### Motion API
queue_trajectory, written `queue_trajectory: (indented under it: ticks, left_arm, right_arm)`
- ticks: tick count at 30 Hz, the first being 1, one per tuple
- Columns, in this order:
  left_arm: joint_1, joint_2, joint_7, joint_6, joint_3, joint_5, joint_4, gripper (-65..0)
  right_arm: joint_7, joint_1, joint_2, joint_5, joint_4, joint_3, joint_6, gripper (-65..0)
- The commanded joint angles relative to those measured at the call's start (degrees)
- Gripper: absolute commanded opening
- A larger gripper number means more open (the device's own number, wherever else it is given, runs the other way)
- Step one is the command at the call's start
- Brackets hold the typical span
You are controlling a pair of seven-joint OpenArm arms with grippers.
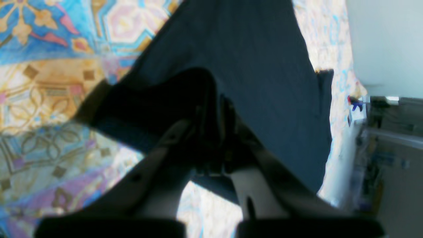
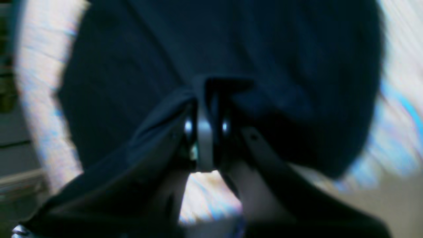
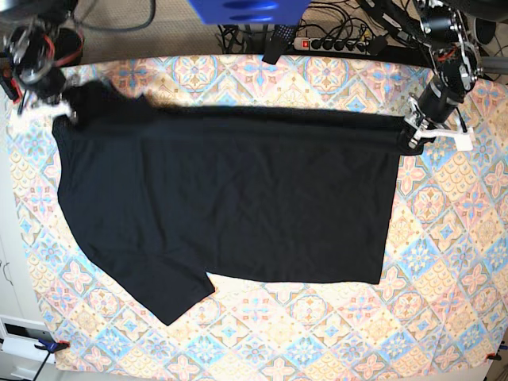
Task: Fold the T-shirt properly
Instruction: 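Lift both held corners and pull the shirt edge toward the robot, then lay the folded edge down and open both grippers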
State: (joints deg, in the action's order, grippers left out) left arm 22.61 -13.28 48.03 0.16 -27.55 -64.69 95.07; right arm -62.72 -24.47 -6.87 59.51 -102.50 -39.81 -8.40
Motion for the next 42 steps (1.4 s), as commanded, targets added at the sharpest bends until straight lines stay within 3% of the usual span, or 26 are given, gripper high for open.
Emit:
queue_trajectory:
  ticks: [1,11,15,19,23,25,27,34,42]
  left_arm:
    - [-1.47,-0.74,-1.39,-0.30,-0.10,-0.50,-0.87,-65.0]
    - [-12.63,0.49,-1.66,-0.30,3.59,5.83,-11.42,-65.0]
    - [-16.15,1.37,-1.74,-0.30,4.30,8.55,-14.14,-65.0]
    - [-18.35,1.98,-1.74,-0.30,4.30,10.31,-17.04,-65.0]
    - [-18.87,2.07,-1.74,-0.30,4.30,10.31,-18.54,-65.0]
    - [-18.87,2.60,-1.74,-0.30,4.30,10.31,-18.54,-64.7]
    - [-18.61,2.51,-1.74,-0.30,4.30,10.31,-18.54,-61.1]
    - [-14.57,2.33,-1.31,-0.12,4.03,8.11,-14.76,-36.9]
    - [-5.78,1.45,-1.31,-0.03,4.03,0.55,-9.57,-29.9]
  right_arm:
    - [0.34,0.69,-0.91,0.14,0.30,-0.58,-0.08,-64.5]
    - [-0.36,11.24,-0.91,0.05,13.84,-0.50,-0.08,-64.3]
    - [-0.09,14.93,-2.31,0.05,17.79,-0.41,-0.08,-63.9]
    - [-0.27,18.01,-2.58,-0.03,20.87,-0.41,-0.08,-56.0]
    - [-0.45,18.97,-3.37,-4.52,19.73,0.65,-0.08,-45.0]
    - [-0.45,18.89,-3.37,-5.31,18.50,1.97,-0.08,-44.2]
    - [-0.45,18.62,-4.07,-5.31,16.56,2.58,-0.08,-44.3]
    - [-0.45,11.85,-4.42,-5.31,7.16,2.49,-0.08,-44.0]
    - [-0.45,2.80,-4.51,-5.22,0.74,2.23,-0.08,-44.0]
